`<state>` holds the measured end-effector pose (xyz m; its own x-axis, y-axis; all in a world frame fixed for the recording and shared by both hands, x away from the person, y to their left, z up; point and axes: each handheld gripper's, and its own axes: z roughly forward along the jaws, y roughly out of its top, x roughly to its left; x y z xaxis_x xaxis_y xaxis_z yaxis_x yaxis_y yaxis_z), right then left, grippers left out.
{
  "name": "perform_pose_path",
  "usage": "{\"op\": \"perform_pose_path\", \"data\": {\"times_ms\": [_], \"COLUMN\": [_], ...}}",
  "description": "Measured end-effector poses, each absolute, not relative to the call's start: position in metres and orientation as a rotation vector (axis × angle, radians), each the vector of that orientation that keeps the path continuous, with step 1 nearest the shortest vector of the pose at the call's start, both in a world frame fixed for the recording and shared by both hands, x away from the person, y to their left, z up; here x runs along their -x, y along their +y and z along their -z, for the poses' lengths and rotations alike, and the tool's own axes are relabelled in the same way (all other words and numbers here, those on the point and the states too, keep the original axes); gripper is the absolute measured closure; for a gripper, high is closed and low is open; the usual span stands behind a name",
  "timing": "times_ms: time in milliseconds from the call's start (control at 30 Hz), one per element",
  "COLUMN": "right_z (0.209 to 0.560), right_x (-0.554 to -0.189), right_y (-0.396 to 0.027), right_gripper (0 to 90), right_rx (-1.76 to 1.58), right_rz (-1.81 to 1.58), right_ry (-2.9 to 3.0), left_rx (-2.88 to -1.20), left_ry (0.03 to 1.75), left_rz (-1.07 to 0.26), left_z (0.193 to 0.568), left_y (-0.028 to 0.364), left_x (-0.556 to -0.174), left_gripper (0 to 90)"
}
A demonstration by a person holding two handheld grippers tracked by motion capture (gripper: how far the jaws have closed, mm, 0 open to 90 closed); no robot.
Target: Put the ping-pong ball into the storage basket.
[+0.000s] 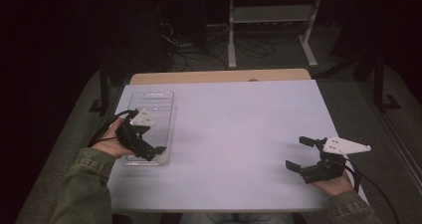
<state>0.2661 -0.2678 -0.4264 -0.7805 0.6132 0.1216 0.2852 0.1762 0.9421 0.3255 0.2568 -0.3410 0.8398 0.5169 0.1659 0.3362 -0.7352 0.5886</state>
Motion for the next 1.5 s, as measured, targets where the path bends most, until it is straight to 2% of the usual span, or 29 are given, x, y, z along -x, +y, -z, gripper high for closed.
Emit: {"op": "perform_pose_path", "data": {"times_ms": [533,1267,1500], "right_z": [0.426,0.425,0.425], "right_x": [-0.266,-0.265,-0.265], "right_y": [-0.267,-0.266,-0.266], "right_gripper": [0.0,0.0,0.0], "right_rx": [-0.857,-0.845,-0.839], "right_rz": [-1.637,-1.638,-1.637], "right_ry": [2.173,2.176,2.177], "left_rx": [-2.401,-2.197,-2.179], "left_ry": [0.619,0.623,0.644], "left_rz": [-0.459,-0.438,-0.432], "left_z": [0.355,0.366,0.375], "left_y": [0.265,0.278,0.278], "left_x": [-0.305,-0.292,-0.290], "left_gripper": [0.0,0.0,0.0]}}
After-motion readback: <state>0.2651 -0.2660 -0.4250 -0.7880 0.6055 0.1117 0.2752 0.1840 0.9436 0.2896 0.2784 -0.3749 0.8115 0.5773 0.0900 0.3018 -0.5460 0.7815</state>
